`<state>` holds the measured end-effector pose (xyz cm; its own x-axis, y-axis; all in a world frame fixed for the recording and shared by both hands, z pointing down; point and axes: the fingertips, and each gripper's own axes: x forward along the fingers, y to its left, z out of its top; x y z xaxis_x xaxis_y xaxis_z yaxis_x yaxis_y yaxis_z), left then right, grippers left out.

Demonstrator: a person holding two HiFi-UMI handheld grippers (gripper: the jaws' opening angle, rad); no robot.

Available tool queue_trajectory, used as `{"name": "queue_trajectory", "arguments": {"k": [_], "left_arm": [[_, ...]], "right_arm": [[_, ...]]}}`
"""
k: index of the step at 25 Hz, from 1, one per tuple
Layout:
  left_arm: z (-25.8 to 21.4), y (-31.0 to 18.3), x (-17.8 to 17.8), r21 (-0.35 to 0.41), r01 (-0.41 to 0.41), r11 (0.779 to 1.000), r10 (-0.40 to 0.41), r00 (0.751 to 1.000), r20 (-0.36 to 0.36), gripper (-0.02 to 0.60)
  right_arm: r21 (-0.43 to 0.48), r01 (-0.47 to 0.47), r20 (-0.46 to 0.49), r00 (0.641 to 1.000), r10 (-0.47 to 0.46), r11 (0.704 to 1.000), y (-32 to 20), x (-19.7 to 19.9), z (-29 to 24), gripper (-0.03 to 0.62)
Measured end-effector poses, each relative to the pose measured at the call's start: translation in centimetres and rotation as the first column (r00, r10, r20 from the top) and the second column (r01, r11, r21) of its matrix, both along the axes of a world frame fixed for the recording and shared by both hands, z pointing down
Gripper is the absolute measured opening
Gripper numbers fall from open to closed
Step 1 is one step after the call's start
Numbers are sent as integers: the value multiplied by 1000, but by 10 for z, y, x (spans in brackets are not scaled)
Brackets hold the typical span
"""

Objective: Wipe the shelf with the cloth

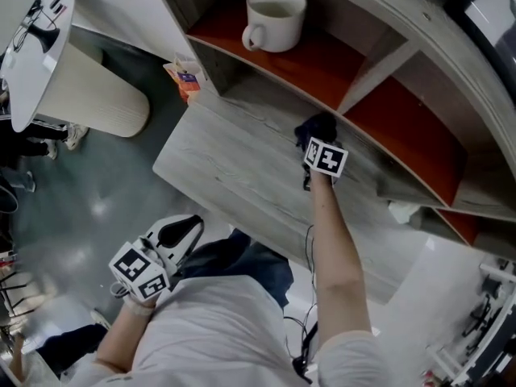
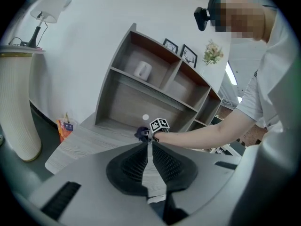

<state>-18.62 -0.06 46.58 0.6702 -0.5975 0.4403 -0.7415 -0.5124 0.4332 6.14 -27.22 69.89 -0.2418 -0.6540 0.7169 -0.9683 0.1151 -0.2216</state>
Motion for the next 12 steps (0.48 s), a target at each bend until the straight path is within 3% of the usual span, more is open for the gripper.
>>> {"name": "queue_trajectory", "arguments": {"k": [4, 12], "left_arm": [[2, -1, 7, -3, -31, 1000, 31, 999, 4, 41], [4, -9, 27, -11, -124, 992, 125, 992, 5, 41]], "right_arm": [[2, -68, 8, 998, 68, 998, -1, 26, 0, 118], [15, -297, 2, 955, 297, 955, 15, 136, 0, 112]]}}
